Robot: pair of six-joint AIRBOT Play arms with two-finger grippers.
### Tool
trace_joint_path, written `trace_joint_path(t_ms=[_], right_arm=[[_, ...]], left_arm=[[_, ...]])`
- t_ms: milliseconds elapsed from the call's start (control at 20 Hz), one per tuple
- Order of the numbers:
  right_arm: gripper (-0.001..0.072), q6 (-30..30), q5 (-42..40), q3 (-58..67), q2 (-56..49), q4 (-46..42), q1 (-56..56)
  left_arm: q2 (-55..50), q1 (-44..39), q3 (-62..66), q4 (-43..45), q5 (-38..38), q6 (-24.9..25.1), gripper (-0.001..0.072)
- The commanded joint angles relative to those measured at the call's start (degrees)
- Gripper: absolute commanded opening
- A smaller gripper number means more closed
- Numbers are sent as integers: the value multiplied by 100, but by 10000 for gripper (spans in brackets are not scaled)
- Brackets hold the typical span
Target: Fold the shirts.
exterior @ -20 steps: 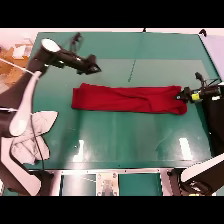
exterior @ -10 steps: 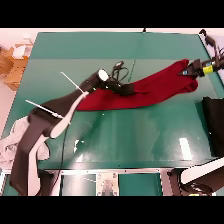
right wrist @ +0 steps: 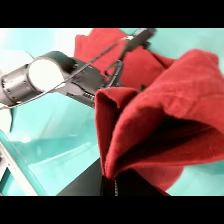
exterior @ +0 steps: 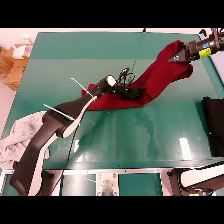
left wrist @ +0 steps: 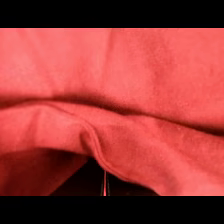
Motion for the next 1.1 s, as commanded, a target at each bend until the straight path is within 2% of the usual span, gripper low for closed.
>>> trace_joint_path(t_ms=[0, 150, 300, 500, 700, 750, 800, 850, 900, 1000, 1050], right_arm=[[18, 170, -92, 20, 48, -74, 251], [18, 264, -302, -28, 48, -70, 422], [18, 361, -678, -304, 37, -76, 841], [18, 380, -1661, -916, 4, -76, 1775], [23, 378, -3027, -1241, -496, -72, 3060], [66, 378, -3351, -1241, -761, -66, 3440], [184, 380, -3729, -1239, -1029, -46, 3794], [352, 380, -4181, -1239, -1329, 37, 4175], [447, 380, -4572, -1239, -1574, 234, 4492], [446, 380, -5090, -1209, -1764, 254, 4857], [447, 413, -5049, -1139, -1725, 122, 4776]], left_arm=[[44, 188, 33, -614, -979, 101, 19], [470, 831, 33, -962, -2533, 181, 19], [1235, 1725, 31, -656, -3482, 249, 18], [2374, 2973, 13, 70, -4089, 131, 18], [3123, 3849, 13, 181, -4172, 153, 18], [3204, 3976, 11, 168, -4175, 166, 19], [3248, 4063, 11, 162, -4203, 227, 18], [3259, 4124, 11, 164, -4262, 256, 19], [3259, 4135, -9, 168, -4297, 295, 19], [3259, 4135, -120, 166, -4282, 367, 19], [3257, 4135, -175, 168, -4266, 409, 19]])
